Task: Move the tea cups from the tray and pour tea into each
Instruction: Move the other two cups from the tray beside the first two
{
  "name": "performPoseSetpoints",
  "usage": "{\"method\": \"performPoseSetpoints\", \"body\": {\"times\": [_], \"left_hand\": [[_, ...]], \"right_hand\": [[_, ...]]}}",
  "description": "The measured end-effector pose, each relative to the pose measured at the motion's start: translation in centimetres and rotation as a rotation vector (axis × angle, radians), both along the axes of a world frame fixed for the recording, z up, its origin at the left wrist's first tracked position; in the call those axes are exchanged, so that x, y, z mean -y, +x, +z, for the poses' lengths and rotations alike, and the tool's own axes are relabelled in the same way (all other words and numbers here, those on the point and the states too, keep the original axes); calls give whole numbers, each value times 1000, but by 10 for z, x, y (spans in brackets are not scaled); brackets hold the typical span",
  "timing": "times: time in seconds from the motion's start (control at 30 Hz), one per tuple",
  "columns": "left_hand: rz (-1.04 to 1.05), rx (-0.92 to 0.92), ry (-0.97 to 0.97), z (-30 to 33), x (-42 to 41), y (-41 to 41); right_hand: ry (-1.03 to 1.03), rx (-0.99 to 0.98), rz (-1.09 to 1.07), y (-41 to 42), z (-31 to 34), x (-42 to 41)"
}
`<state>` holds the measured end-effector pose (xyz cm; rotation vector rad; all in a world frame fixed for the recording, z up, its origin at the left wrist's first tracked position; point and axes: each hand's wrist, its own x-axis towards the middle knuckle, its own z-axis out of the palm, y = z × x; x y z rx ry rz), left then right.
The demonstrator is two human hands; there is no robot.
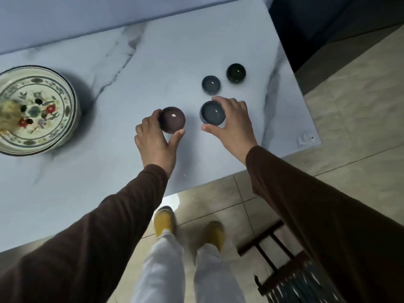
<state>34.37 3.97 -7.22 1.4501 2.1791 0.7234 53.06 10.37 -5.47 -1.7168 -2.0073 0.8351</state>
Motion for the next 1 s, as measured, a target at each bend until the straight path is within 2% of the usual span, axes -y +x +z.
{"method": "performPoseSetpoints", "body": {"times": [0.43,0.73,1.0], "left_hand": [[-92,40,-98,-33,-51,77],[-12,12,-162,-61,-79,129],[70,-25,-156,-79,-93,144]], "right_hand": [[-67,70,-46,80,-32,-54],[-74,10,83,118,-69,-108],[-42,58,232,128,-92,-132]]}}
